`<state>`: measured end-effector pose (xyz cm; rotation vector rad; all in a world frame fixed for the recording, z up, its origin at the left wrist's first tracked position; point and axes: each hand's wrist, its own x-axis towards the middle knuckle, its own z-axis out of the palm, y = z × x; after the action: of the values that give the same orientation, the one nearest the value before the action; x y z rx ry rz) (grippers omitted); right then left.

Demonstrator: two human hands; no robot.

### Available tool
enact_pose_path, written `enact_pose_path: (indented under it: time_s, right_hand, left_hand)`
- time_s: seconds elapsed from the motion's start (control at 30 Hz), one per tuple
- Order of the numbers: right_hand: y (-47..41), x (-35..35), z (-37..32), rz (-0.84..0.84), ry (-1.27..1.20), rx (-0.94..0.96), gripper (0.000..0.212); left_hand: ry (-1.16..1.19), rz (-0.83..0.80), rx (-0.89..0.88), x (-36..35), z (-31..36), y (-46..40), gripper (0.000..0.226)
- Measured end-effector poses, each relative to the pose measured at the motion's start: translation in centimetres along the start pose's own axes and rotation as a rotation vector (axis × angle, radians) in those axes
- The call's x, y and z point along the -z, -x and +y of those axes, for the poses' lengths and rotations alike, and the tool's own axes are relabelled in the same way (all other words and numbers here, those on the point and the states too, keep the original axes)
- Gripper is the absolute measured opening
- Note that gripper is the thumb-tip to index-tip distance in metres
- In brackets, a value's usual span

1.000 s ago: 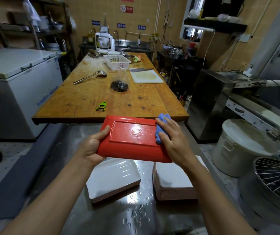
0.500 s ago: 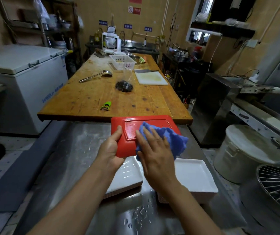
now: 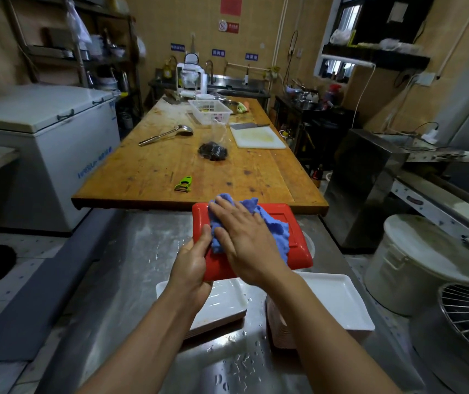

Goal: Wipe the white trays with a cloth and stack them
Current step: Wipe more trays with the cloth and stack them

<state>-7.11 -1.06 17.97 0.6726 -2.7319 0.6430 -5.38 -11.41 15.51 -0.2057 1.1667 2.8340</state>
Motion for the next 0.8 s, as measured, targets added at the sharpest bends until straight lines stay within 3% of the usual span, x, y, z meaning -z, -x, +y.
enact_pose_path:
  time_s: [0.17,0.5,0.63,0.8]
  right_hand:
    - [0.6,1.5,3.9,0.075,0.048,-0.174,0.046]
    - [3.6,1.5,8.3,0.283,-0.224,-0.53,0.044]
    - [5.1,1.1,8.2,0.418,-0.35,-0.516,0.022]
    - [6.9,0.2,6.9,0.483,-0.555,-0.521,0.018]
  left_hand:
    - [-0.077,0.001,-0.028,0.7,0.6,0.2,0.027]
    - [-0.059,0.014,0.018,1.0,-0.5,0.3,0.022]
    - [0.011,0.051,0.029,1.1,-0.1,-0.2,0.022]
    - [0.092,0.058,0.043,1.0,0.5,-0.7,0.026]
